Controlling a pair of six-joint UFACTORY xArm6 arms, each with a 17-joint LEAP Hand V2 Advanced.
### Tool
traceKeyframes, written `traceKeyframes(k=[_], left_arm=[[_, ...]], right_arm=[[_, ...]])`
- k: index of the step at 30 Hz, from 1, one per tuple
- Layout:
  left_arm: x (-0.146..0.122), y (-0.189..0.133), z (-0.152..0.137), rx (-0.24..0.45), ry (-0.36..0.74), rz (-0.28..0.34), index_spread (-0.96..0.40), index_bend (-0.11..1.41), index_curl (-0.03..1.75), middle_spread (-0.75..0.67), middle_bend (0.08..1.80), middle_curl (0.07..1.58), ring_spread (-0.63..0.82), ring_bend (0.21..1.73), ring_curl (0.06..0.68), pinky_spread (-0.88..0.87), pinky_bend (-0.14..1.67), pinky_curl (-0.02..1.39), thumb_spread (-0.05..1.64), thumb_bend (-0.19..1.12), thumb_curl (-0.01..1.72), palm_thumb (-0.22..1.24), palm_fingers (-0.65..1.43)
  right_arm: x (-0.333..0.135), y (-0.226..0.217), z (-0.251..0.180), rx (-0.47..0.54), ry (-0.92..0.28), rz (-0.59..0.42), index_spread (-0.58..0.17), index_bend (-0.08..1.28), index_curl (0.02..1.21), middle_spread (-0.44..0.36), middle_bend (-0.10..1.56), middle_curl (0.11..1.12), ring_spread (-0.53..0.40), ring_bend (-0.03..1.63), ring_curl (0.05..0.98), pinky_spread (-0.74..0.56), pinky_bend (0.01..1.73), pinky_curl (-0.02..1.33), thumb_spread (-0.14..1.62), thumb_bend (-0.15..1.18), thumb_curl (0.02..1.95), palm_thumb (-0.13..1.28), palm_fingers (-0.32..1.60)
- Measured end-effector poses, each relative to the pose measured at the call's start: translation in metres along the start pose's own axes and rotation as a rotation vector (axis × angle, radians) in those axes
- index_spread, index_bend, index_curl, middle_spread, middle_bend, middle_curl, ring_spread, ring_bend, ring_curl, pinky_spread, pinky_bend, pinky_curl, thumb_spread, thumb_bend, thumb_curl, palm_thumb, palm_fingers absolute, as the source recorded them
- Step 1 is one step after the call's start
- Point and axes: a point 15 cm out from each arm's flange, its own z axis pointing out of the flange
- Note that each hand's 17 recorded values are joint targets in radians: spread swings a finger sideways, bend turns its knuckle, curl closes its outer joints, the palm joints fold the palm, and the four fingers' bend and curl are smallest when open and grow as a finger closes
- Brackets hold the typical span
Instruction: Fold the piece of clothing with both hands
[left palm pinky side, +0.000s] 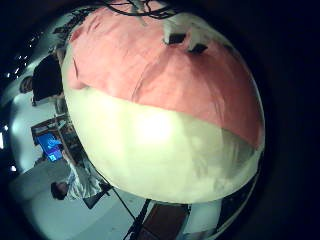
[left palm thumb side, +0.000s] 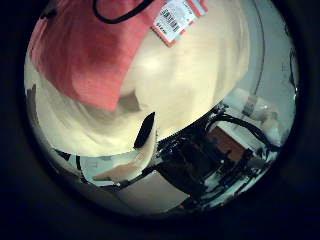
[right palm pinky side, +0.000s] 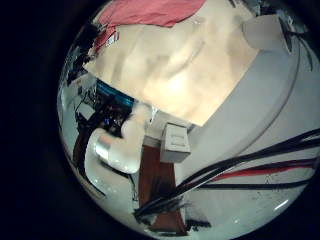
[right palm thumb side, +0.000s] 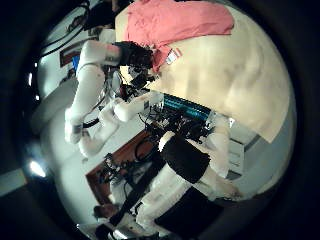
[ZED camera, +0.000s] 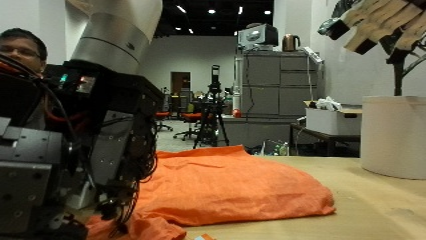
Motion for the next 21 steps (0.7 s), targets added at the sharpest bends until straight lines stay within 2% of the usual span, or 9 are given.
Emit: traceKeyframes(k=[4, 6, 9, 11, 13, 16, 18, 21], left_arm=[[-0.003, 0.001, 0.007, -0.05, -0.016, -0.004, 0.13, 0.17, 0.27, 0.05, 0.37, 0.39, 0.24, 0.54, 0.217, 0.18, 0.32, 0.31, 0.92, -0.02, 0.32, 0.35, 0.23], [-0.006, 0.0, 0.005, -0.066, -0.024, -0.011, 0.1, 0.16, 0.27, -0.03, 0.47, 0.41, 0.15, 0.56, 0.211, 0.11, 0.32, 0.3, 0.93, -0.02, 0.32, 0.38, 0.37], [-0.007, -0.002, 0.003, -0.059, -0.031, -0.02, -0.01, 0.18, 0.28, -0.15, 0.67, 0.49, -0.08, 0.65, 0.228, -0.13, 0.43, 0.31, 0.94, -0.01, 0.33, 0.44, 0.75], [-0.008, -0.003, 0.001, -0.055, -0.03, -0.024, -0.09, 0.2, 0.29, -0.23, 0.76, 0.54, -0.23, 0.77, 0.276, -0.28, 0.53, 0.35, 0.95, -0.01, 0.33, 0.47, 0.98], [-0.009, -0.003, -0.002, -0.05, -0.026, -0.027, -0.16, 0.23, 0.32, -0.29, 0.78, 0.59, -0.33, 0.88, 0.327, -0.41, 0.63, 0.39, 0.96, -0.01, 0.33, 0.5, 1.1], [-0.012, -0.002, -0.008, -0.043, -0.022, -0.037, -0.26, 0.31, 0.37, -0.36, 0.8, 0.67, -0.42, 1.02, 0.403, -0.53, 0.78, 0.46, 0.98, -0.01, 0.34, 0.55, 1.15], [-0.014, -0.001, -0.015, -0.035, -0.021, -0.042, -0.33, 0.38, 0.41, -0.4, 0.82, 0.71, -0.44, 1.1, 0.445, -0.58, 0.89, 0.51, 1.0, 0.02, 0.36, 0.64, 1.2], [-0.018, 0.001, -0.025, -0.031, -0.023, -0.046, -0.41, 0.49, 0.49, -0.45, 0.84, 0.77, -0.46, 1.19, 0.489, -0.62, 1.01, 0.56, 1.0, 0.04, 0.39, 0.74, 1.17]], right_arm=[[0.003, 0.001, 0.0, -0.003, 0.009, -0.008, -0.295, 0.2, 0.39, 0.065, 0.19, 0.31, 0.203, 0.19, 0.215, 0.35, 0.19, 0.28, 1.29, -0.01, 0.22, 0.47, 0.23], [0.007, 0.003, 0.0, -0.01, 0.022, -0.001, -0.295, 0.2, 0.39, 0.065, 0.19, 0.31, 0.203, 0.19, 0.216, 0.35, 0.19, 0.28, 1.29, -0.01, 0.22, 0.47, 0.23], [0.009, 0.003, 0.0, -0.014, 0.028, -0.002, -0.295, 0.2, 0.39, 0.065, 0.2, 0.31, 0.203, 0.19, 0.216, 0.35, 0.18, 0.28, 1.29, -0.01, 0.22, 0.47, 0.24], [0.01, 0.003, 0.001, -0.017, 0.028, -0.008, -0.294, 0.19, 0.39, 0.065, 0.2, 0.32, 0.201, 0.19, 0.217, 0.35, 0.18, 0.27, 1.29, -0.01, 0.22, 0.47, 0.24], [0.01, 0.003, 0.001, -0.018, 0.027, -0.01, -0.294, 0.19, 0.39, 0.065, 0.19, 0.32, 0.199, 0.2, 0.219, 0.35, 0.18, 0.27, 1.29, -0.01, 0.22, 0.47, 0.24], [0.011, 0.002, 0.002, -0.021, 0.025, -0.012, -0.293, 0.19, 0.39, 0.061, 0.2, 0.32, 0.198, 0.19, 0.22, 0.35, 0.18, 0.27, 1.3, -0.01, 0.22, 0.47, 0.25], [0.013, 0.001, 0.003, -0.024, 0.022, -0.014, -0.294, 0.19, 0.39, 0.059, 0.2, 0.33, 0.196, 0.2, 0.222, 0.35, 0.18, 0.26, 1.3, -0.01, 0.21, 0.47, 0.25], [0.013, -0.001, 0.004, -0.027, 0.018, -0.015, -0.296, 0.19, 0.39, 0.058, 0.19, 0.33, 0.195, 0.19, 0.223, 0.34, 0.18, 0.26, 1.3, -0.01, 0.21, 0.46, 0.25]])
